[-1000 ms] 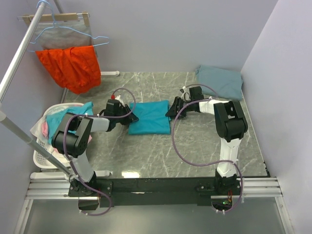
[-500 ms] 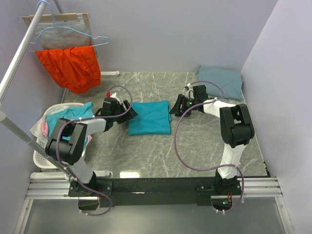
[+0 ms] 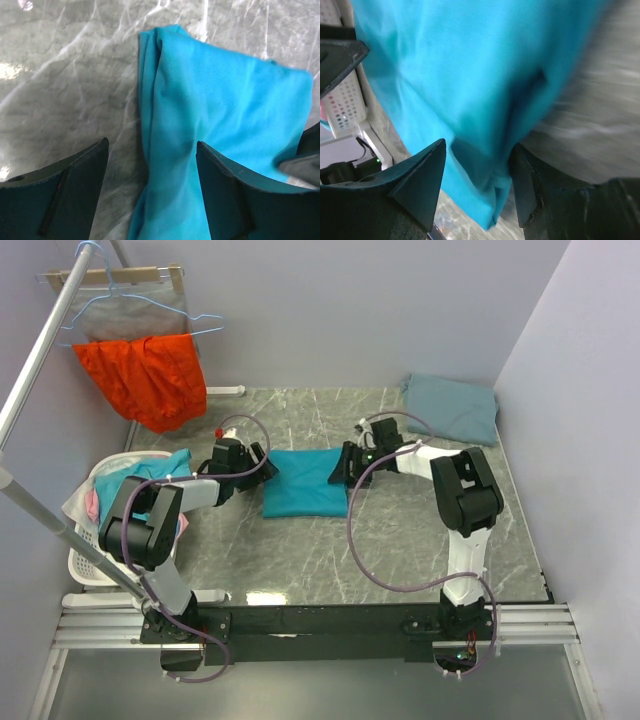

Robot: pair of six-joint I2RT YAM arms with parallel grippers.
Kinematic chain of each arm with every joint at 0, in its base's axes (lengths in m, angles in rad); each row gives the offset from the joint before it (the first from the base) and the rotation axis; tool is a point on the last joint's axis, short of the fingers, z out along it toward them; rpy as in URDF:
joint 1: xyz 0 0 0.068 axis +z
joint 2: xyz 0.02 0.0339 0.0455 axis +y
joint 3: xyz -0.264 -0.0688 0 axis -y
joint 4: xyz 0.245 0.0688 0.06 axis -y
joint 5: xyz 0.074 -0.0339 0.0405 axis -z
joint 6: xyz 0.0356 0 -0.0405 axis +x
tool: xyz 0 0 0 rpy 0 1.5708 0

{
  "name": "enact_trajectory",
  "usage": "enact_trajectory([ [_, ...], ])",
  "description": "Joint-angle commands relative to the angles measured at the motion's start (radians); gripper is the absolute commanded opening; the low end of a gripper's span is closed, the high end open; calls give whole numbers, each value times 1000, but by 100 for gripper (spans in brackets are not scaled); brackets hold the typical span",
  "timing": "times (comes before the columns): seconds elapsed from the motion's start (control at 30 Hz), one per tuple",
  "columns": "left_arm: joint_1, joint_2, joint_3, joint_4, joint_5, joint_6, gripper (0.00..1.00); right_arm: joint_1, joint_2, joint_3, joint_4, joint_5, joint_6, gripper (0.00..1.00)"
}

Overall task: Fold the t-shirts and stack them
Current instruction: Put the neatly folded tshirt into the corner of the board with the right arm

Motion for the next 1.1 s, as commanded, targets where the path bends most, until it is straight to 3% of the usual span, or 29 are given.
enact_trajectory([
  [0.0, 1, 30, 2, 33, 38, -9, 77, 76, 46, 40, 24, 23, 46, 61],
  [0.27, -5, 39, -65, 100, 87, -46, 77, 123, 117, -6, 259, -36, 241, 61],
  [0.37, -8, 38, -91, 111, 84, -55, 77, 133, 138, -3, 312, -32, 301, 56],
  [0.53, -11, 39, -110, 131, 96, -63, 77, 134, 171, 13, 398, -36, 396, 34],
  [0.57, -13, 39, -113, 131, 96, -63, 77, 134, 181, 25, 410, -41, 404, 19],
  [0.63, -13, 39, -108, 125, 95, -60, 77, 134, 189, 36, 426, -46, 424, 3],
  [0.73, -13, 29, -99, 105, 86, -52, 77, 125, 134, 54, 375, -18, 380, 0],
  [0.93, -13, -72, -68, 61, 70, -37, 78, 47, 1, 165, 30, 146, 144, 0],
  [1.07, -13, -162, -39, 22, 63, -25, 79, -44, -24, 279, -77, 192, 59, 0],
])
